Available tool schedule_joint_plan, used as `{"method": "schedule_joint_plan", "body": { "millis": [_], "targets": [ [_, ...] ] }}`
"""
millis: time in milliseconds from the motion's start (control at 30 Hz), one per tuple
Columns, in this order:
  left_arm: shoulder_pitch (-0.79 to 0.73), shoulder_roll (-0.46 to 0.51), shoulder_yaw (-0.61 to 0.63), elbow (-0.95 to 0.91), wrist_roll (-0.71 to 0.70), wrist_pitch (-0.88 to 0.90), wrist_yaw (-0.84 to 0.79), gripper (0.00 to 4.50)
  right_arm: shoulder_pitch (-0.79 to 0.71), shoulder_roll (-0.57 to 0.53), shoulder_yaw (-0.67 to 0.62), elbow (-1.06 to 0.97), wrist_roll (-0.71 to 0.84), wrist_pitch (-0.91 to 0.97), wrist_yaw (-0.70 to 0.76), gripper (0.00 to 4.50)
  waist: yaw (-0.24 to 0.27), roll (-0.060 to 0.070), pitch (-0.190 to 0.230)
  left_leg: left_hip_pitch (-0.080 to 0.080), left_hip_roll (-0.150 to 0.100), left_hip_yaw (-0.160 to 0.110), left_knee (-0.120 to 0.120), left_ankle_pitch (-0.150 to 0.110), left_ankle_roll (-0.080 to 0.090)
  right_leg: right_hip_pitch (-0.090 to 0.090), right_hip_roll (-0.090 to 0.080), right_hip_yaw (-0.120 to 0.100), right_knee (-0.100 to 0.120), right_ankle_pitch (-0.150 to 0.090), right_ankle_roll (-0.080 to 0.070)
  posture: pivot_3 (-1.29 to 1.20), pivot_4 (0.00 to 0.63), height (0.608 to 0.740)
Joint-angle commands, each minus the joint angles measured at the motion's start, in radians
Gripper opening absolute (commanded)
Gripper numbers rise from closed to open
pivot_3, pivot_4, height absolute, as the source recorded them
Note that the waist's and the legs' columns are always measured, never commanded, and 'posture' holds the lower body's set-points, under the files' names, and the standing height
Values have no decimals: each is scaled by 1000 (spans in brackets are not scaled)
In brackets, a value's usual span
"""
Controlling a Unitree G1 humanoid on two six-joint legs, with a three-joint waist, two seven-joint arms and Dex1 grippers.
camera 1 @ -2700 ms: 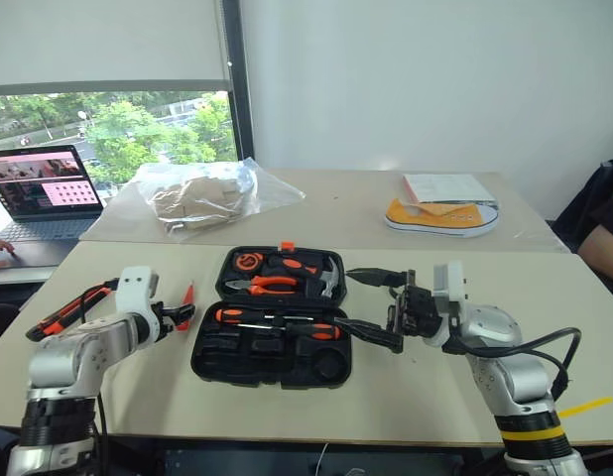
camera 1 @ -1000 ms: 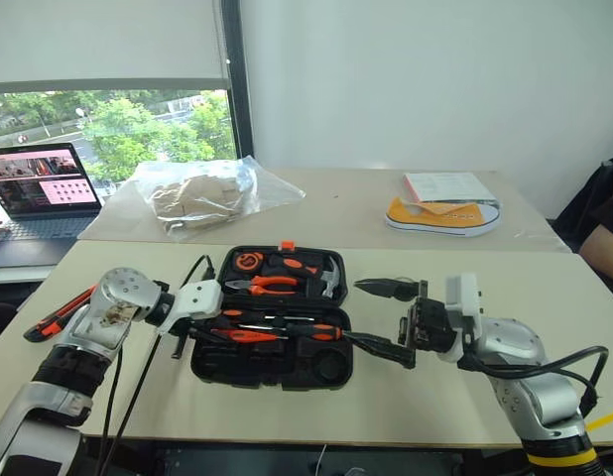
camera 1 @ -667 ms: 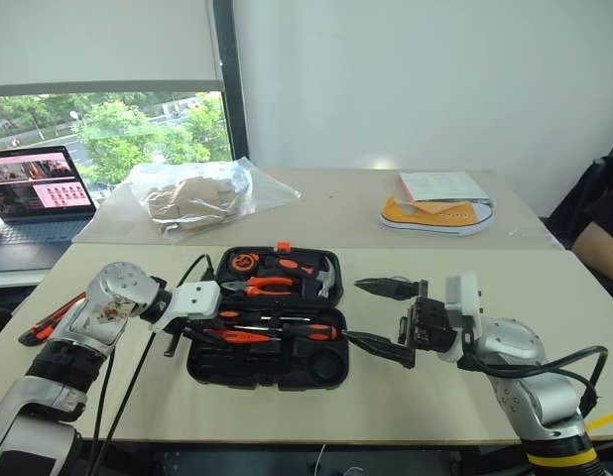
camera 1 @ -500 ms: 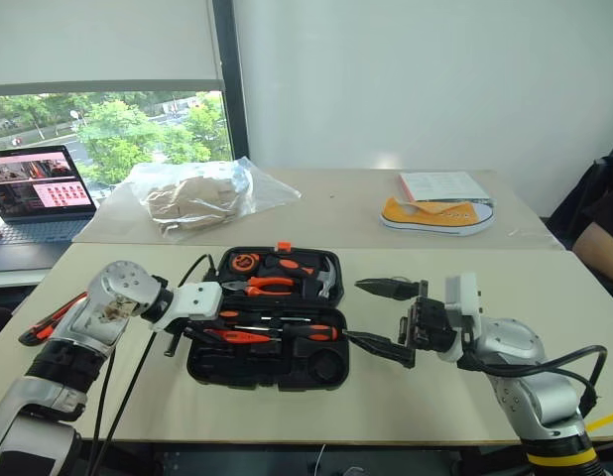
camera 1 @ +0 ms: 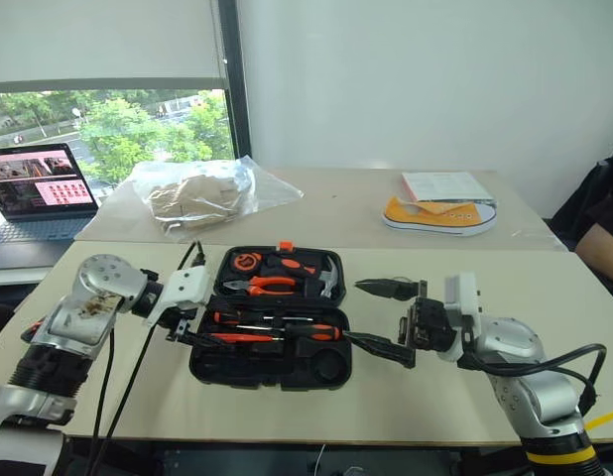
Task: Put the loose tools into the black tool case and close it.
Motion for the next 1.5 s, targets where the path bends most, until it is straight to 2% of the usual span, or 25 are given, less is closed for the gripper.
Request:
{"method": "schedule_joint_plan", "body": {
  "millis": [33,200,667,1100,1500],
  "targets": [
    [-25,-36,25,39,-4,18,68,1929,-7,3,-9,-15,5,-13,-5,4500,4,0,0,0,0,0,0,0,0,0,0,0,0,0,0,0,150,740],
    [-1,-71,-4,56,29,-5,106,112,-10,6,-12,-15,5,-18,-11,4500,7,0,0,0,0,0,1,0,0,0,0,0,0,0,0,0,150,740],
    [53,-81,-37,70,64,-92,95,112,-7,9,-12,-19,4,-21,-25,4500,8,0,0,0,0,0,1,0,0,0,0,0,0,0,0,0,150,740],
    [93,-88,-6,36,10,-82,103,112,6,20,-4,-21,-6,-28,-33,4500,8,0,0,0,0,0,1,0,0,0,0,0,0,0,0,0,150,740],
    [144,-66,-18,-14,43,-9,156,112,5,28,2,-12,-11,-30,-30,4500,8,0,0,1,0,0,1,0,0,1,0,0,1,0,0,0,150,740]
  ]
}}
